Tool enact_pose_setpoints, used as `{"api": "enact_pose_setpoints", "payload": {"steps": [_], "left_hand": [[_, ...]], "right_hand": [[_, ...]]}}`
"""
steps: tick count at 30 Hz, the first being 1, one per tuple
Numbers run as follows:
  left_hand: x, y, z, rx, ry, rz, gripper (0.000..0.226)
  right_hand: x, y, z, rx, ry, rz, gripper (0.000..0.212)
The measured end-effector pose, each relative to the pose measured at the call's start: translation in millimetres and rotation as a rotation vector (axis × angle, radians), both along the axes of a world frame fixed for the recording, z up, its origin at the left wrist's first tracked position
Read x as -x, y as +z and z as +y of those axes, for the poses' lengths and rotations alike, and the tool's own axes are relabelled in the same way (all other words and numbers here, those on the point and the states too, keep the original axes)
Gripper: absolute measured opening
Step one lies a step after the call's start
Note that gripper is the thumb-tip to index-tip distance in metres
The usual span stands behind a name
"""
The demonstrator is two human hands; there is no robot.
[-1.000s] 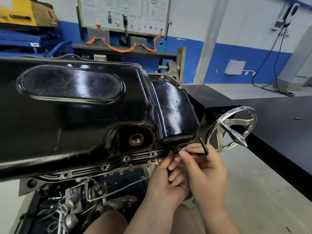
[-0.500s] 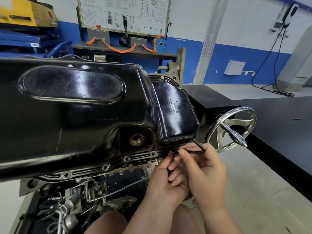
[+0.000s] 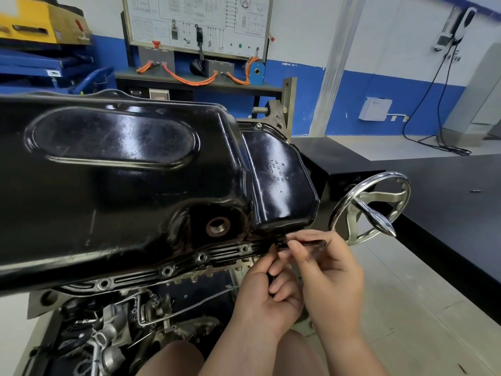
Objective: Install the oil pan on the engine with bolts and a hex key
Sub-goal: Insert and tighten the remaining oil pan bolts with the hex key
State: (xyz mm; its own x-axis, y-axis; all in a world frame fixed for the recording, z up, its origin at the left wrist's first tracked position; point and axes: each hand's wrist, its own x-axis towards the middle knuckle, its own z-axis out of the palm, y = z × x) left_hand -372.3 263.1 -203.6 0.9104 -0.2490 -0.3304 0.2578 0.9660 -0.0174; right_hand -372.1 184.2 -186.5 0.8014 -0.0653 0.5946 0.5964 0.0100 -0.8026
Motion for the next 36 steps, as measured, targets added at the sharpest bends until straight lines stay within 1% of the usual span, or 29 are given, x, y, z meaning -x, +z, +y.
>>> {"api": "enact_pose_setpoints", "payload": {"steps": [4, 6, 8, 10, 12, 14, 16, 20, 23, 25, 29, 33, 36], "left_hand": [[1.3, 1.9, -0.2, -0.009, 0.005, -0.007, 0.036], [1.2, 1.6, 0.3, 0.016, 0.007, -0.008, 0.035], [0.4, -0.3, 0.4, 0.041, 0.006, -0.011, 0.033], [-0.2, -2.2, 0.5, 0.039, 0.000, -0.025, 0.031], [-0.5, -3.3, 0.7, 0.022, -0.002, -0.040, 0.030], [-0.4, -3.6, 1.1, 0.009, -0.003, -0.044, 0.030], [0.0, -3.3, 1.2, 0.003, 0.001, -0.040, 0.028], [0.7, -2.7, 0.7, -0.002, 0.010, -0.014, 0.032], [0.9, -3.0, 1.2, 0.000, -0.005, -0.004, 0.032], [1.0, -3.8, 2.1, 0.002, -0.016, -0.006, 0.032], [1.1, -4.5, 2.0, -0.006, -0.022, -0.017, 0.027], [2.5, -4.1, 1.1, -0.027, -0.011, -0.015, 0.026], [3.4, -2.3, 0.4, -0.046, -0.006, -0.017, 0.026]], "right_hand": [[2.8, -1.6, 0.6, -0.002, 0.085, 0.050, 0.022], [3.7, -3.8, 0.1, 0.018, 0.114, 0.044, 0.028], [3.4, -3.9, -0.5, 0.065, 0.103, 0.004, 0.034], [2.3, -3.1, -0.3, 0.083, 0.062, -0.005, 0.035], [0.9, -2.5, 0.7, 0.050, 0.014, -0.002, 0.030], [-0.5, -2.6, 0.9, 0.018, -0.021, -0.005, 0.019], [-1.1, -2.0, 1.4, -0.016, -0.018, 0.007, 0.014], [1.5, -1.9, 2.1, -0.032, 0.039, 0.043, 0.018], [3.6, -2.8, 1.9, 0.026, 0.095, 0.020, 0.026], [3.2, -2.5, 2.6, 0.050, 0.080, 0.014, 0.029], [2.1, -0.2, 3.7, 0.022, -0.024, -0.001, 0.021], [1.8, 1.1, 3.1, -0.086, 0.001, 0.024, 0.010], [2.4, 0.5, 2.0, -0.065, 0.022, 0.029, 0.016]]}}
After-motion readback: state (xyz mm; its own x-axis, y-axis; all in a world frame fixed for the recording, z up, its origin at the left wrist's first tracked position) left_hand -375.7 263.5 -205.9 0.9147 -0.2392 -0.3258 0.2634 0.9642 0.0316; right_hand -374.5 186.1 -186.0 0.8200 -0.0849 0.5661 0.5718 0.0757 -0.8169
